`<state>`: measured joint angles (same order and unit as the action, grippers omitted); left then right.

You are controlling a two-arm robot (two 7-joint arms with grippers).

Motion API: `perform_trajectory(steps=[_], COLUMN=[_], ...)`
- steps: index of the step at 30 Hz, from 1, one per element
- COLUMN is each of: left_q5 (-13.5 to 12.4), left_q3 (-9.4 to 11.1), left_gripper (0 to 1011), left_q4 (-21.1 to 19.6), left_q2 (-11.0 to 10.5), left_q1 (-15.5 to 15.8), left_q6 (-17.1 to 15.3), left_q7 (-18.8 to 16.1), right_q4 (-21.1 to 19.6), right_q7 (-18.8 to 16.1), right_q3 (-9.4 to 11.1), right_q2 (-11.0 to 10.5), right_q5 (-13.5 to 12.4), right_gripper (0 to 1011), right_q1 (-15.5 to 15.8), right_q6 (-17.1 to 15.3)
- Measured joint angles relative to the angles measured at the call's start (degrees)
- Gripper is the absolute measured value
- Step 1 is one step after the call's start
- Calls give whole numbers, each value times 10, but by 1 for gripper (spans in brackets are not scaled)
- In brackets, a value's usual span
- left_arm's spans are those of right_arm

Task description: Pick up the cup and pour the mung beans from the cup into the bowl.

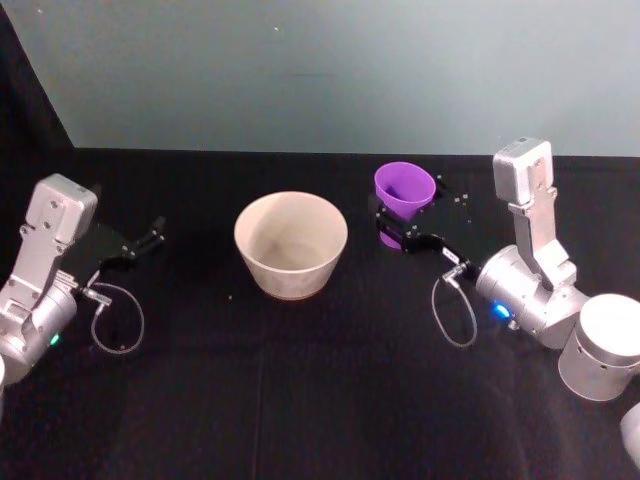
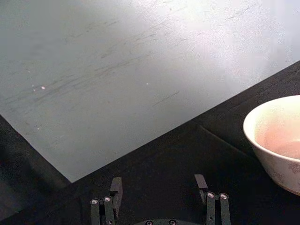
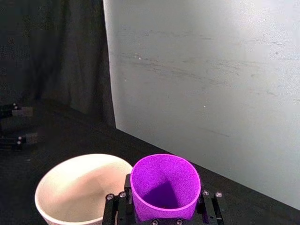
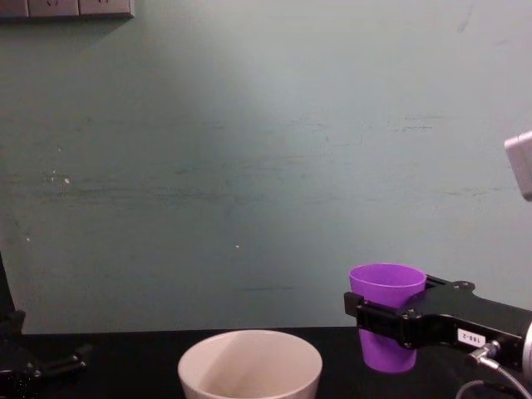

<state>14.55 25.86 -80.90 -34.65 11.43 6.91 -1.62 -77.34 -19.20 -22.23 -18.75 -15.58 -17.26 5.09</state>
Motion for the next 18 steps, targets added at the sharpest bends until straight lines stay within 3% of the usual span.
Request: perform_trajectory(steps=[18], left_q5=[0], left_q3=[0], left_gripper=[1000], left_q4=[0], left_q2=[0], left_q1=[0], left_q6=[0], left_q7=[0], right_q4=[0], right_q7=[0], right_q3=[0], right_q2=[0], right_q5=[0], right_gripper=[726], right_q1=[0], right_q6=[0])
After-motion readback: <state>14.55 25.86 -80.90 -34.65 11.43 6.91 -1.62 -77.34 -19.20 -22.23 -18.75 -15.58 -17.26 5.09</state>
